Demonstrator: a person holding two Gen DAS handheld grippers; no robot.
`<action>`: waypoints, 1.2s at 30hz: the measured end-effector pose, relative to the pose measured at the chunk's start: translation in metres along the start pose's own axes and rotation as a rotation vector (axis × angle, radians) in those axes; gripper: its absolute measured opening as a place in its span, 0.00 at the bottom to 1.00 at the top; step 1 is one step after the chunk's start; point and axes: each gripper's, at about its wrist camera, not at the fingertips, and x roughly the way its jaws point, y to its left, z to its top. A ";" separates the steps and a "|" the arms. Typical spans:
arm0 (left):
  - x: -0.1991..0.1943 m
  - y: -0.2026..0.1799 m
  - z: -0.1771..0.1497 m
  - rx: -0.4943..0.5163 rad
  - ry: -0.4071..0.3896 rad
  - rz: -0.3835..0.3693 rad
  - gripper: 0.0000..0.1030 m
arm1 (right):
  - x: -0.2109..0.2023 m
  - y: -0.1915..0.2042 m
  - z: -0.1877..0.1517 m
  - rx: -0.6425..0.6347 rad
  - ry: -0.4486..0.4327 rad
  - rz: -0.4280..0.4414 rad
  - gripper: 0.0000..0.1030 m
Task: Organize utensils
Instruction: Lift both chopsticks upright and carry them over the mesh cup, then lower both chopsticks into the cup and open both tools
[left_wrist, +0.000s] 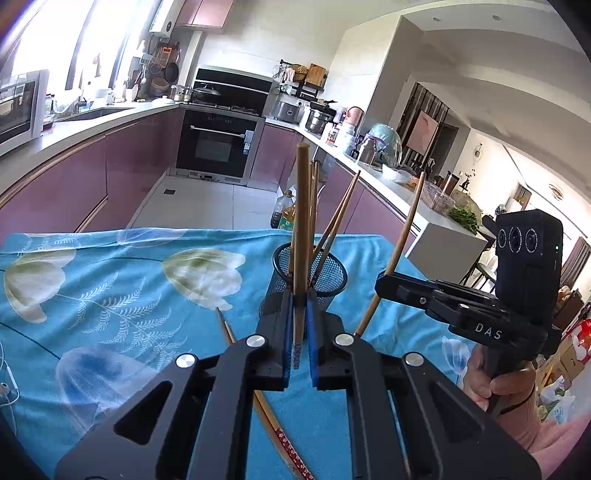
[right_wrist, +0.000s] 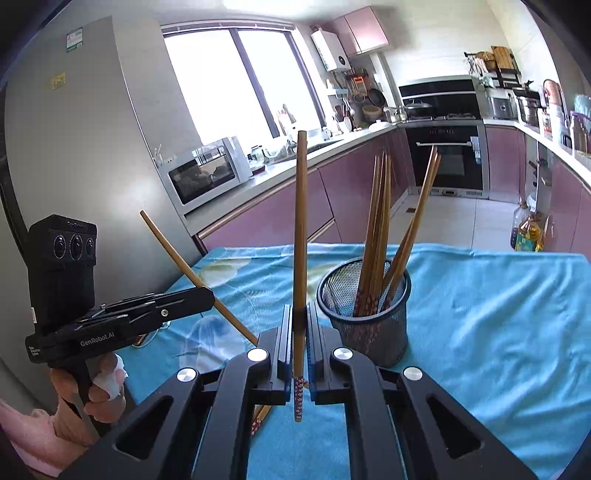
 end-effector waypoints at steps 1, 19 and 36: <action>0.000 -0.001 0.004 0.003 -0.008 -0.002 0.07 | -0.002 0.000 0.003 -0.005 -0.008 -0.003 0.06; -0.008 -0.028 0.074 0.078 -0.142 -0.019 0.07 | -0.020 -0.007 0.064 -0.052 -0.134 -0.054 0.06; 0.051 -0.032 0.087 0.121 -0.084 0.070 0.07 | 0.025 -0.030 0.065 -0.013 -0.048 -0.109 0.05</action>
